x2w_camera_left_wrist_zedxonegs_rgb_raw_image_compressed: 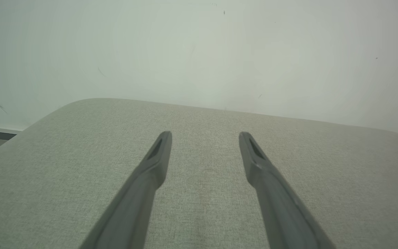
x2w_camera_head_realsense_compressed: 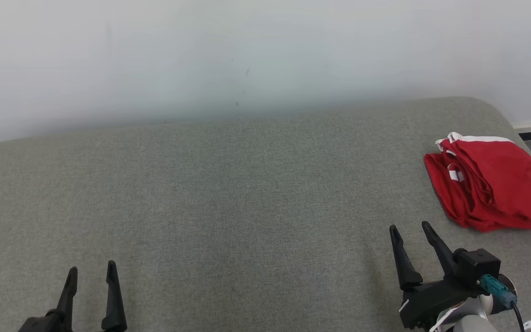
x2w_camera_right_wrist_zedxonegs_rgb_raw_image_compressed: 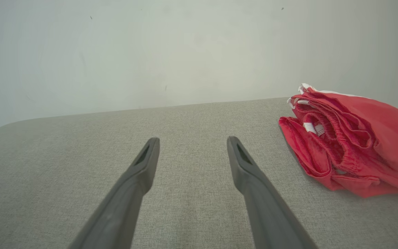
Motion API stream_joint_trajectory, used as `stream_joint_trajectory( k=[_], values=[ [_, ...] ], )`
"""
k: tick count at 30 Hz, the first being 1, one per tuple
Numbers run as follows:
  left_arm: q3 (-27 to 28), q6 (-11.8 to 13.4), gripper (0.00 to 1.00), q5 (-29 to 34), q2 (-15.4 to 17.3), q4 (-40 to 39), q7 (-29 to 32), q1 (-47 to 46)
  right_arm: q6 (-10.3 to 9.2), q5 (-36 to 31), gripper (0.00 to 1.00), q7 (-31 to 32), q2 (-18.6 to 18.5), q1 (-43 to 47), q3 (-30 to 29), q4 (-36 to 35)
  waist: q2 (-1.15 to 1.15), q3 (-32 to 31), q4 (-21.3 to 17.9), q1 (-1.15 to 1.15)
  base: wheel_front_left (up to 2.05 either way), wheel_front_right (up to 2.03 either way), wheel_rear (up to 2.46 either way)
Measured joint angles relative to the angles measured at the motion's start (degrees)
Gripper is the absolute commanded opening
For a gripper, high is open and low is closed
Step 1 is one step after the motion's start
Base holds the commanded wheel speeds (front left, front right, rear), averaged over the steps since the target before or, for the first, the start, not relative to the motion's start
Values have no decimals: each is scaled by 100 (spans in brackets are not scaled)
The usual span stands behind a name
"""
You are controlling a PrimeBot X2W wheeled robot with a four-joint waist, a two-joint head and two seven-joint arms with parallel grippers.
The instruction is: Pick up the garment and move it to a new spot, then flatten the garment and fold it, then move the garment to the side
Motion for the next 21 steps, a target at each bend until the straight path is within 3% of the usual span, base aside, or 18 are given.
stream_joint_trajectory(
  k=[21],
  values=[
    [-23,3,100,56,-1,-5,0,4,0,110,100,-25,22,-91,142,90,0,77,-58,0,0,0,0]
  ],
)
